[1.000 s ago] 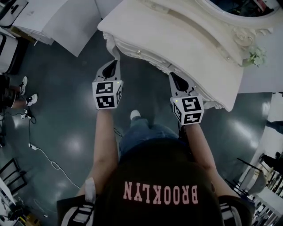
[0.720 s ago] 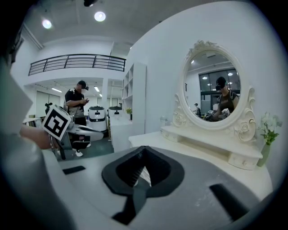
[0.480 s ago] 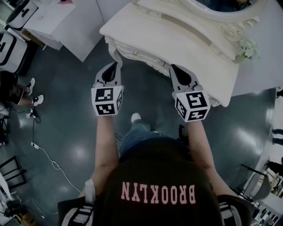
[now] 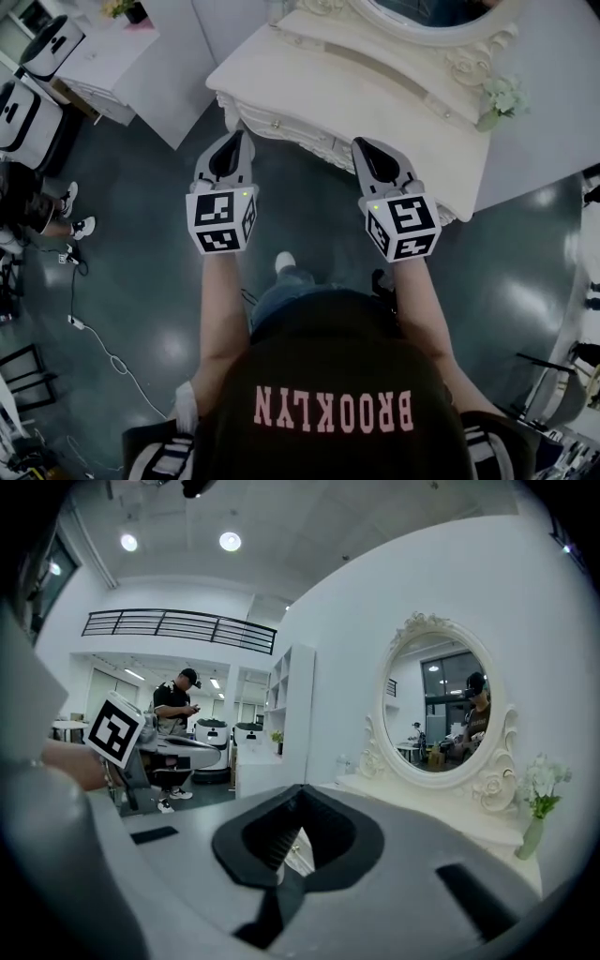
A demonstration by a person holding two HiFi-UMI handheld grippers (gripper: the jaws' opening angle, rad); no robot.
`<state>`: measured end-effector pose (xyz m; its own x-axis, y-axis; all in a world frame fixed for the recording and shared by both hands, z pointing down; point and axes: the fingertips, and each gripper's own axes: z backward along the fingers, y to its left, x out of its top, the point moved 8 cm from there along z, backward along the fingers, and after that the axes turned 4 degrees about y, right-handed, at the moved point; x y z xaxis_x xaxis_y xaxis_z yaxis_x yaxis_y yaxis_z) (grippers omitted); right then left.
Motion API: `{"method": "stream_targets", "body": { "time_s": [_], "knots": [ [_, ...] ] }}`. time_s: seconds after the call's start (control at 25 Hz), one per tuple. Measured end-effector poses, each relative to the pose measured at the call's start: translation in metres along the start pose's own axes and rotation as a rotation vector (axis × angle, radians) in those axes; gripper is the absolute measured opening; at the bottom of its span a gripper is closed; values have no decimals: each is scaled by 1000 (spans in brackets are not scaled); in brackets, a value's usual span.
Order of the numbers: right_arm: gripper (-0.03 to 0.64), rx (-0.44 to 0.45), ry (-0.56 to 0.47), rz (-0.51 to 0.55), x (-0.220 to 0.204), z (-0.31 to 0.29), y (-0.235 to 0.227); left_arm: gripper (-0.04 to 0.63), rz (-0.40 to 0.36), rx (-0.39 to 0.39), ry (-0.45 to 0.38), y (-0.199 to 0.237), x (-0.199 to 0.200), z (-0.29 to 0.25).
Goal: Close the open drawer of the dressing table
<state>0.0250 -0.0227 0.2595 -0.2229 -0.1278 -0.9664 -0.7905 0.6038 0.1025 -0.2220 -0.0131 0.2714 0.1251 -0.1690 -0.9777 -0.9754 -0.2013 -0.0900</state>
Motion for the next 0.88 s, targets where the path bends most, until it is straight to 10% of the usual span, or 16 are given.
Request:
{"method": "stream_targets", "body": {
  "time_s": [0.88],
  "knots": [
    [-9,-49,-63,36,34,-4,-17,5,-50,5,-93,5,49,-6]
  ]
}}
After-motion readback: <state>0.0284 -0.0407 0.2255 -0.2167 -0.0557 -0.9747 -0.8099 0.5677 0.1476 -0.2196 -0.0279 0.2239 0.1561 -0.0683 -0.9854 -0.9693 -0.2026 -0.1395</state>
